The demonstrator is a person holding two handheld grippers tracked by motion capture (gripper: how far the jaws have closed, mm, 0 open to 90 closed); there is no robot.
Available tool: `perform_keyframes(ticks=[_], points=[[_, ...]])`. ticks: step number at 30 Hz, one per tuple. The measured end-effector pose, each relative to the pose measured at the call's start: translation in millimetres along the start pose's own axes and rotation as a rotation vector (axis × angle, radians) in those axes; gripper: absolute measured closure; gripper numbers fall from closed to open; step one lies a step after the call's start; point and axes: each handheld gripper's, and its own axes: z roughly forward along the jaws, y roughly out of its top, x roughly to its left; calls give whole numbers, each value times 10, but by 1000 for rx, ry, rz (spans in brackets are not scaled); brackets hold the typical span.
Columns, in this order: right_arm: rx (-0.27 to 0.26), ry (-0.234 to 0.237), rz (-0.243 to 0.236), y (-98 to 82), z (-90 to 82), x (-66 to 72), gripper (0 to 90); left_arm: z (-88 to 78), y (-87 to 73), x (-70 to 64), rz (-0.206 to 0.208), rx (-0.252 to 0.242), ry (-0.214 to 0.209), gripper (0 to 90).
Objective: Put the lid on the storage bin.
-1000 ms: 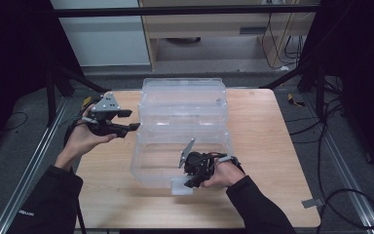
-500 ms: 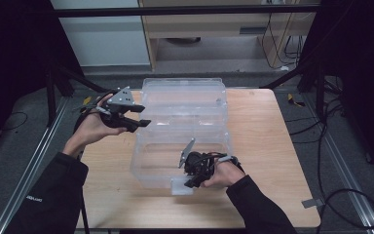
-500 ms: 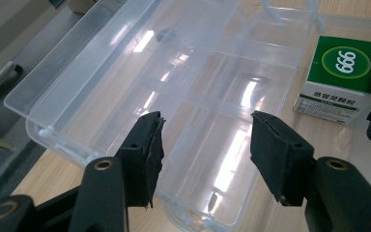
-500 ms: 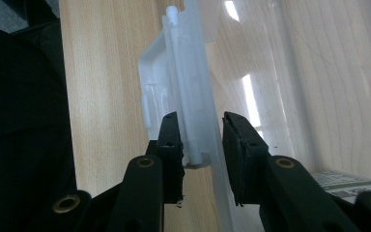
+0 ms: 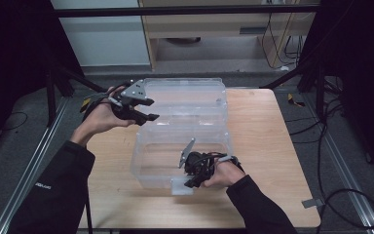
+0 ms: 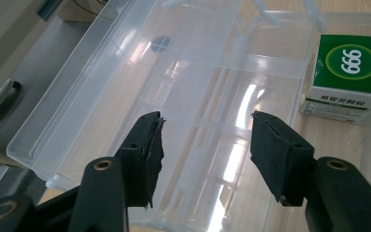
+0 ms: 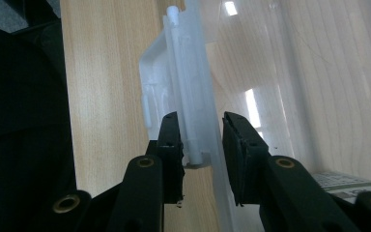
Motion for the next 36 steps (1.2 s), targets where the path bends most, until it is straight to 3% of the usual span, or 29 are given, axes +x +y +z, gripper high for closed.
perform_keyframes(ticks=[3, 13, 22, 36], points=[[-1, 0, -2, 0, 1, -1, 701, 44, 41, 27, 35, 38, -5, 452], [-1, 6, 5, 0, 1, -6, 700, 176, 131, 159, 95, 111, -16, 493], [9, 11, 12, 10, -1, 1, 700, 225, 153, 234, 117, 129, -24, 513], [17, 10, -1, 25, 4, -4, 699, 440, 202, 290, 171, 172, -53, 550]])
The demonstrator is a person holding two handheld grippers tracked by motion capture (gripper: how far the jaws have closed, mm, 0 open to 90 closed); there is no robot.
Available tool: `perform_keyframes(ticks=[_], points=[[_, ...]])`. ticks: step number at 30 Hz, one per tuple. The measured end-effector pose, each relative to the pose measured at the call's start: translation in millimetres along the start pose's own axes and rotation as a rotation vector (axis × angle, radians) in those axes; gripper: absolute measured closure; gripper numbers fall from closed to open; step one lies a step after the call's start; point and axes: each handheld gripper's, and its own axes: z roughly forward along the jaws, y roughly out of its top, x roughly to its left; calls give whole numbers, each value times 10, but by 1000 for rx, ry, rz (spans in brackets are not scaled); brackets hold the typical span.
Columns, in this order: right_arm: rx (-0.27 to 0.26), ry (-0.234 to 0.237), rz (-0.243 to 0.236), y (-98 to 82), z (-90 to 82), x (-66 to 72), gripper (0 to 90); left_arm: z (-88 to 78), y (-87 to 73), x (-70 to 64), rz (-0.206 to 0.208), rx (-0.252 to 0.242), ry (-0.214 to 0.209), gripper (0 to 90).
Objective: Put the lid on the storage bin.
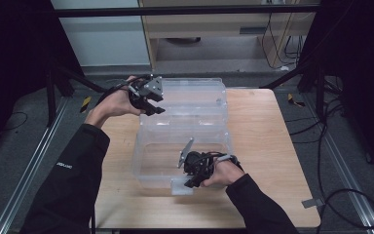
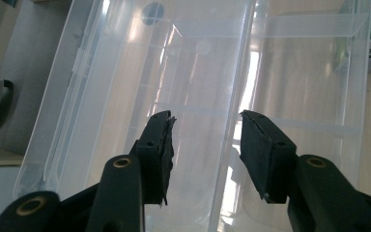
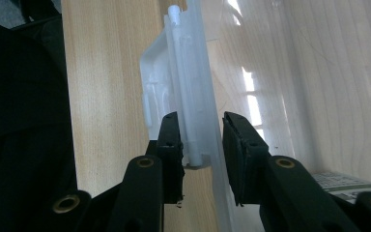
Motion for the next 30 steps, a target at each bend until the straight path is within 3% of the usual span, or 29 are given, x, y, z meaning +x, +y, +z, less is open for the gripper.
perform_keyframes(ticks=[17, 30], points=[[-2, 2, -5, -2, 3, -11, 699, 206, 27, 3, 45, 78, -59, 670], [-12, 2, -2, -12, 4, -15, 700, 208, 46, -15, 48, 85, -84, 812]])
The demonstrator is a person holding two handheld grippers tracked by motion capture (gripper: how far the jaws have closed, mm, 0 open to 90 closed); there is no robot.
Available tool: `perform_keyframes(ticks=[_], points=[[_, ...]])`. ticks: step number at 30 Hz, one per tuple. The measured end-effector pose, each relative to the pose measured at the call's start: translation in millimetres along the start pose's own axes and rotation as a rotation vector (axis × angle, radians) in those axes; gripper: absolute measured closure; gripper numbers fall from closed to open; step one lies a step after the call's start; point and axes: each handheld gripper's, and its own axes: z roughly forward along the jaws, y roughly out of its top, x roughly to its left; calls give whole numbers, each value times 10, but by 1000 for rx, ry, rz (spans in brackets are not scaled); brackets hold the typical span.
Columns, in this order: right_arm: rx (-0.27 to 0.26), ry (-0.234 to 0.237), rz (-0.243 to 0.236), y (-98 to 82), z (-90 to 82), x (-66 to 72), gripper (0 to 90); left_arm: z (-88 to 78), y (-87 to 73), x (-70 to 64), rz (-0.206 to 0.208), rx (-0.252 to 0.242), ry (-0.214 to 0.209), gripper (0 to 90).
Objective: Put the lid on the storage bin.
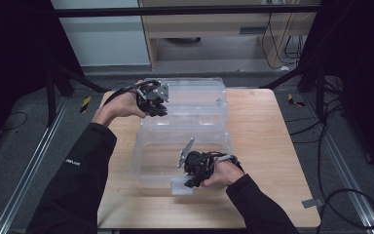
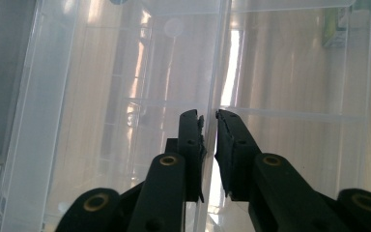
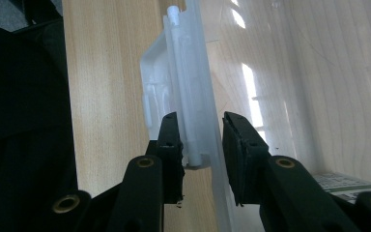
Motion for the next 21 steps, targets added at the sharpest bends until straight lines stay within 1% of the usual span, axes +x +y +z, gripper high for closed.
perform_keyframes(ticks=[2, 3, 9, 12, 16, 21], points=[[1, -2, 2, 1, 1, 3, 700, -6, 17, -6, 5, 8, -4, 829], [0, -2, 2, 1, 1, 3, 700, -9, 28, -8, 12, 19, -4, 835], [-6, -5, 8, 0, 12, 6, 704, -15, 60, -23, 25, 31, -11, 856], [-4, -6, 10, 0, 11, 8, 705, -27, 76, -51, 40, 38, -3, 860], [-9, -8, 11, 1, 12, 12, 709, -45, 94, -69, 44, 56, -2, 865], [-12, -12, 6, 0, 12, 21, 714, -61, 123, -90, 48, 62, -5, 872]])
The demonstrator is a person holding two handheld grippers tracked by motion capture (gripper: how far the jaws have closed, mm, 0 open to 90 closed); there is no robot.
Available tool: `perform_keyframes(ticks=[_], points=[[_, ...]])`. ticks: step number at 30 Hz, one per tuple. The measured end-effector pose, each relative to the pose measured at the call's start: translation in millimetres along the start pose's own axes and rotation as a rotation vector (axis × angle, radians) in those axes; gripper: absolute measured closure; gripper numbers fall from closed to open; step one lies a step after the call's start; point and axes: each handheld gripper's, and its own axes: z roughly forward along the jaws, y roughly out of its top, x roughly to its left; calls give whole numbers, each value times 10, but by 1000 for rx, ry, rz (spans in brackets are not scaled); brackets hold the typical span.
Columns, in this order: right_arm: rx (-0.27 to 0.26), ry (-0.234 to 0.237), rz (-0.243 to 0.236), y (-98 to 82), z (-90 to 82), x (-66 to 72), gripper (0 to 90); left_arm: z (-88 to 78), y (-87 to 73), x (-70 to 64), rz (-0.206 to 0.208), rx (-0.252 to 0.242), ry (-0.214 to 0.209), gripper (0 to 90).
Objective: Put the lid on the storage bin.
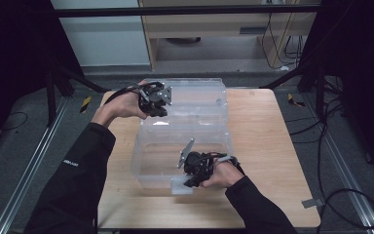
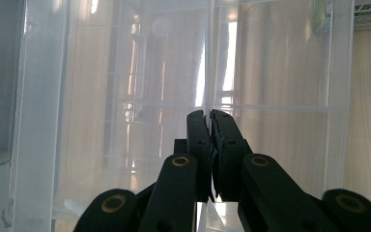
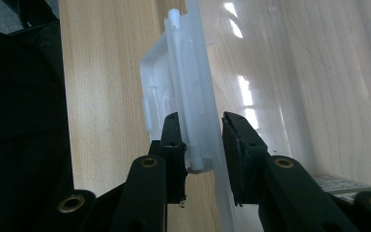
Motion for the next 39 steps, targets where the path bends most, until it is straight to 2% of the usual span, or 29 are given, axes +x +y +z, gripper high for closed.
perform_keyframes(ticks=[4, 16, 28, 30, 39], points=[[3, -4, -9, 4, 1, 0, 715, -28, 4, -18, -4, -13, -13, 876], [11, -6, -5, 13, 2, 8, 715, -156, 59, -174, 40, 2, -25, 881], [21, -7, -14, 15, -1, 1, 715, -235, 79, -370, 70, -3, -17, 883], [13, -10, -1, 15, 4, 14, 715, -248, 86, -415, 79, 4, -11, 883], [16, -12, -7, 13, 3, 13, 715, -278, 67, -576, 71, -5, -3, 883]])
